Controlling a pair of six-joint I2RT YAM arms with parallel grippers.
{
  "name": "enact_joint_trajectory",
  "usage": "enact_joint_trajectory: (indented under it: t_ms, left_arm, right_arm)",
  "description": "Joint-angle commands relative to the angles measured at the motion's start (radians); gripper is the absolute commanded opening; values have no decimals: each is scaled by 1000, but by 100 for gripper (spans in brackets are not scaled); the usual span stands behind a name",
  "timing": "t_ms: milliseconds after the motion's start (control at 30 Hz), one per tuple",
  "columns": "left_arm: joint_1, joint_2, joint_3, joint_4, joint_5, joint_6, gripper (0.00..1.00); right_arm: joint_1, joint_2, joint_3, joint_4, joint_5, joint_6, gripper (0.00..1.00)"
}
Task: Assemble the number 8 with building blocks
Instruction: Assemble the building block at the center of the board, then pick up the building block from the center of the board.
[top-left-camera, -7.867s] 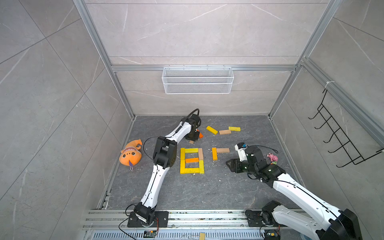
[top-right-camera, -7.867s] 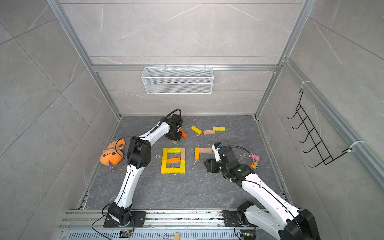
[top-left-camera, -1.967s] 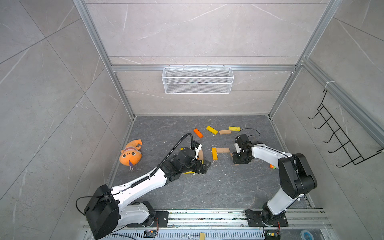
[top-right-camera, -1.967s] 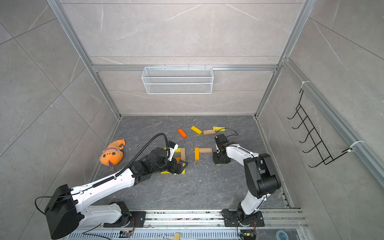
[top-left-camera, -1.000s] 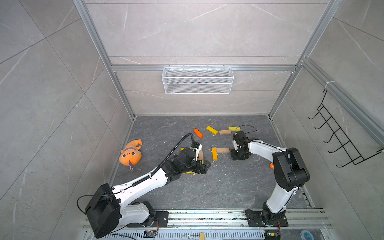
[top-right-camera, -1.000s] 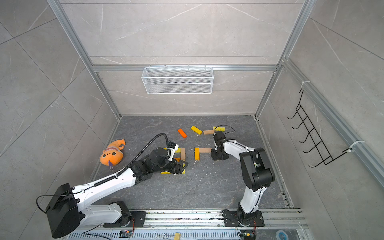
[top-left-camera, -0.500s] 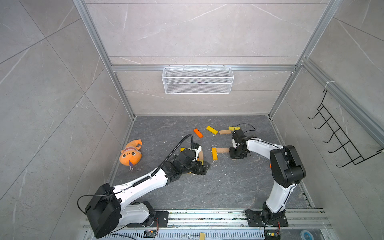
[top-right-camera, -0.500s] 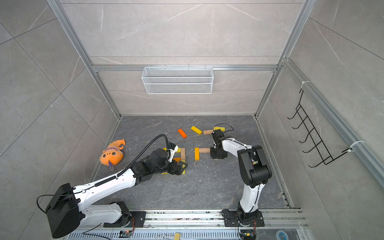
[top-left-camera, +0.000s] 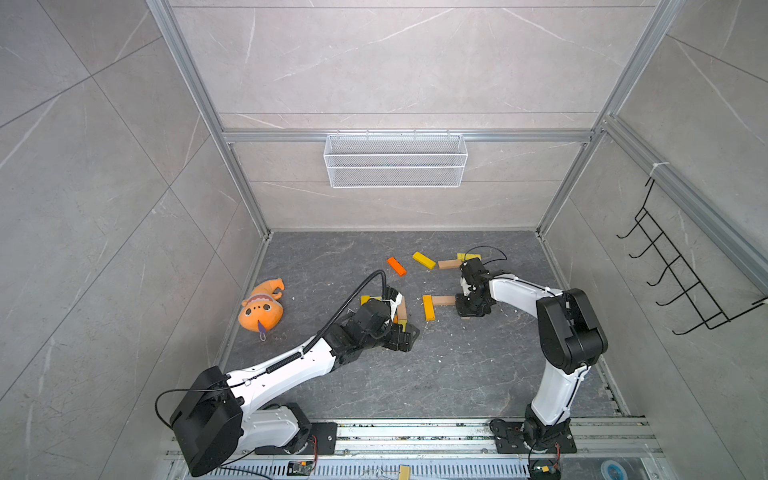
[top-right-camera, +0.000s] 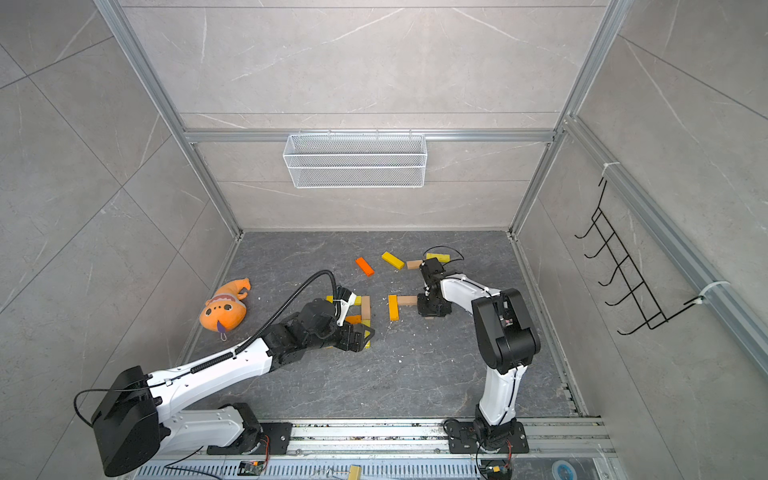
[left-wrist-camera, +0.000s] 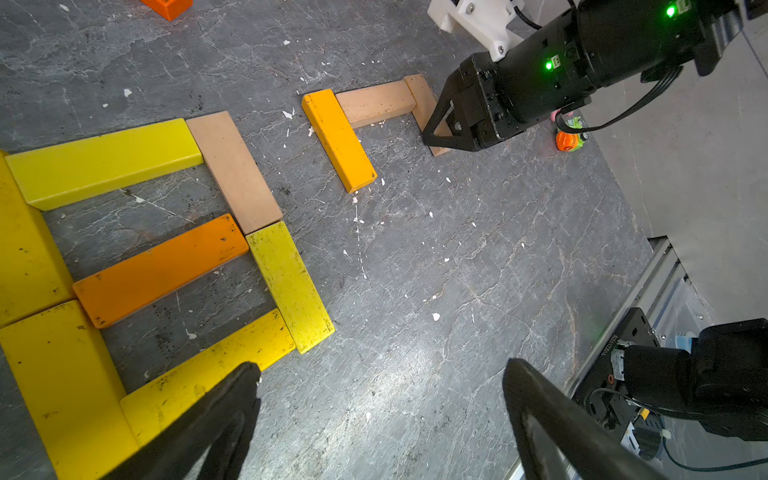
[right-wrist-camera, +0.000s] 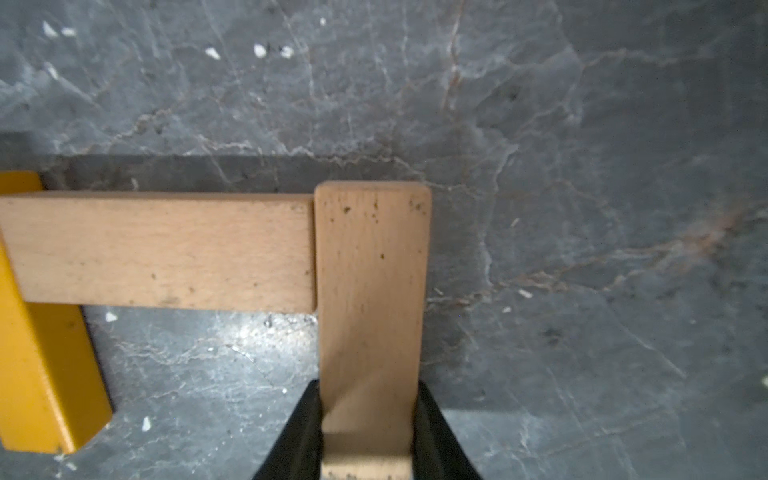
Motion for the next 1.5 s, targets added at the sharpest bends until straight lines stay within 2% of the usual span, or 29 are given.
enact_joint_trajectory:
  t_ms: [0, 167, 367, 667, 767, 967, 1133, 1467]
  left_arm:
    - [6, -28, -4, 40, -2, -8, 94]
    - [5, -26, -2, 37, -4, -6, 94]
    - [17, -3, 33, 17, -1, -3, 94]
    - [81, 124, 205, -127, -12, 37, 94]
    - [124, 222, 306, -200, -49, 23, 92]
    - [204, 501, 620, -425, -172, -36, 89]
    - [218, 704, 892, -544, -263, -23, 86]
    - [262, 1067, 1331, -693, -318, -50, 80]
  right_arm:
    - [10, 26, 16, -28, 2, 14, 35]
    - [10, 20, 14, -30, 14, 12, 43]
    - [11, -31, 8, -36, 20, 9, 46]
    - [16, -304, -124, 21, 13, 21, 53]
    - [26, -422, -210, 91, -34, 44, 54]
    - [45, -624, -372, 184, -70, 74, 55]
    - [49, -722, -465, 216, -97, 80, 56]
    - [78, -849, -539, 238, -126, 134, 56]
